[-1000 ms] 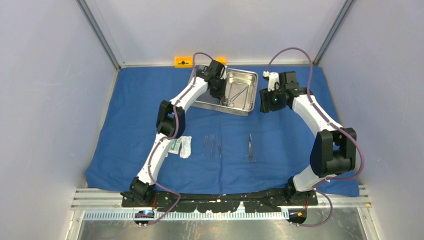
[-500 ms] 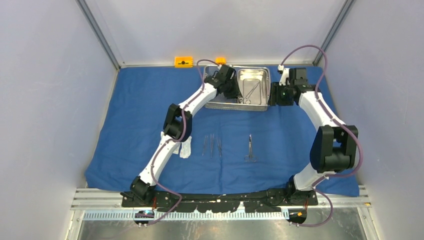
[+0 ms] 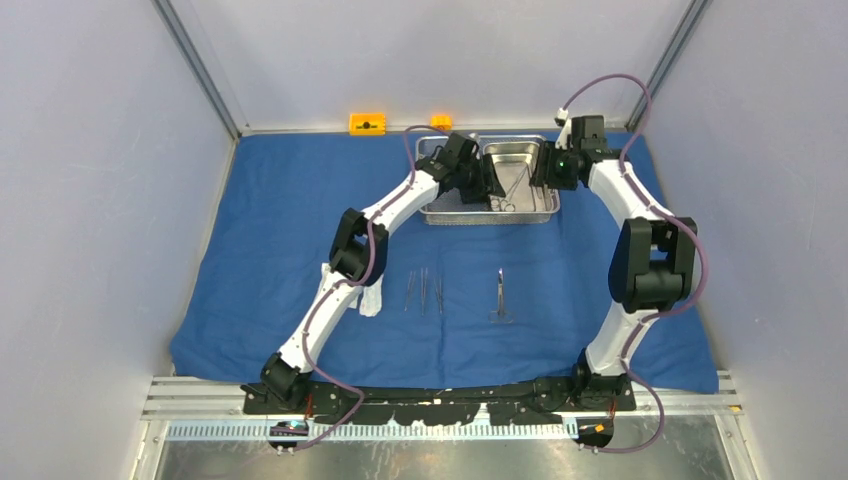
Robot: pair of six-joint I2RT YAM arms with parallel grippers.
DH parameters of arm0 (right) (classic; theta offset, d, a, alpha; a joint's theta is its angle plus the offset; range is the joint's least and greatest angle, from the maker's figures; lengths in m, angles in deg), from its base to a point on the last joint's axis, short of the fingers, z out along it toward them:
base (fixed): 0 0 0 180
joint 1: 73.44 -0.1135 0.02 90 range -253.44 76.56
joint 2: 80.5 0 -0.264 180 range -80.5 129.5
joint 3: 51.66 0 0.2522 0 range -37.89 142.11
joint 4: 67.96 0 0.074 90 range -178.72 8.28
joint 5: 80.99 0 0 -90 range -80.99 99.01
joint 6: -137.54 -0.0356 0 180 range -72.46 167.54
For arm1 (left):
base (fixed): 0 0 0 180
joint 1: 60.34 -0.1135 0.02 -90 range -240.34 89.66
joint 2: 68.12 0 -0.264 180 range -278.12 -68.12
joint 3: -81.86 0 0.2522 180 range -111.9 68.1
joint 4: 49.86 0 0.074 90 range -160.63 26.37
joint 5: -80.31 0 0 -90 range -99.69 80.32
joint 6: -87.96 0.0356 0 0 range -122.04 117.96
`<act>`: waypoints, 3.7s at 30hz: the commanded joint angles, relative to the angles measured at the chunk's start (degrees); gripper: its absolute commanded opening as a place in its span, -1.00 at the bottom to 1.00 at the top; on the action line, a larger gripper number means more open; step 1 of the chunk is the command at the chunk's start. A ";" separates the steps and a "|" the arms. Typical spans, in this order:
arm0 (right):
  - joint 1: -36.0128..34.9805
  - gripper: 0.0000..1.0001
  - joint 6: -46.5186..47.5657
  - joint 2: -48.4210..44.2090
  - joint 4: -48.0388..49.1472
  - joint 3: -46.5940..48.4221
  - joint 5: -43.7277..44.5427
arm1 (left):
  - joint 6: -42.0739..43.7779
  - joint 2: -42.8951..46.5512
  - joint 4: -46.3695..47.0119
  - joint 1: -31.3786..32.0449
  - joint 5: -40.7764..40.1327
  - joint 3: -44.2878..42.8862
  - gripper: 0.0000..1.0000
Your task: Open and lay out the surgical kit
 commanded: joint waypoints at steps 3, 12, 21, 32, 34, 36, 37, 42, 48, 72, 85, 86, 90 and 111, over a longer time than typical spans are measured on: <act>-1.14 0.07 -4.04 8.05 4.58 8.32 2.36 | 8.90 9.42 -1.95 0.27 3.98 6.54 0.23; -2.35 0.08 -4.14 19.27 4.00 18.62 5.20 | 22.74 16.67 -3.77 -1.16 2.76 12.20 0.47; -4.13 0.03 -6.06 27.46 0.89 27.08 9.34 | 30.69 21.12 -3.93 -2.57 1.23 15.98 0.48; -6.40 -0.08 -4.78 32.21 -1.96 31.66 15.05 | 35.85 25.47 -4.55 -2.65 0.02 20.43 0.46; -6.93 -0.13 -4.30 32.52 -2.54 32.23 15.91 | 36.87 26.73 -5.16 -2.67 0.02 21.08 0.46; -7.32 -0.16 -3.72 33.52 -4.38 33.78 16.96 | 37.97 27.87 -6.00 -2.72 -0.11 21.85 0.46; -7.41 -0.18 -3.54 34.06 -5.51 34.72 17.27 | 38.37 28.50 -6.23 -2.71 -0.24 22.36 0.46; -7.46 -0.39 -3.03 36.70 -9.42 38.63 17.94 | 40.15 32.26 -6.57 -2.91 -0.60 25.76 0.46; -7.46 -0.63 -0.77 38.02 -11.28 41.75 18.14 | 42.58 35.50 -8.01 -3.63 -0.60 29.29 0.46; -6.57 -0.92 0.51 37.73 -12.15 47.54 10.74 | 46.40 34.94 -13.33 -5.64 0.84 28.93 0.45; -6.75 -0.10 1.18 33.31 -11.96 35.69 10.67 | 46.37 34.78 -13.82 -5.64 1.64 29.03 0.45; -6.82 -0.12 1.40 32.64 -11.94 34.55 10.79 | 46.35 34.78 -13.88 -5.64 1.68 29.06 0.45; -7.50 -0.23 2.80 30.57 -11.98 30.28 14.44 | 46.24 35.05 -13.90 -5.73 1.80 29.37 0.45; -6.34 -0.63 3.92 35.65 -18.53 33.13 14.05 | 46.19 34.63 -14.09 -6.76 2.53 29.17 0.45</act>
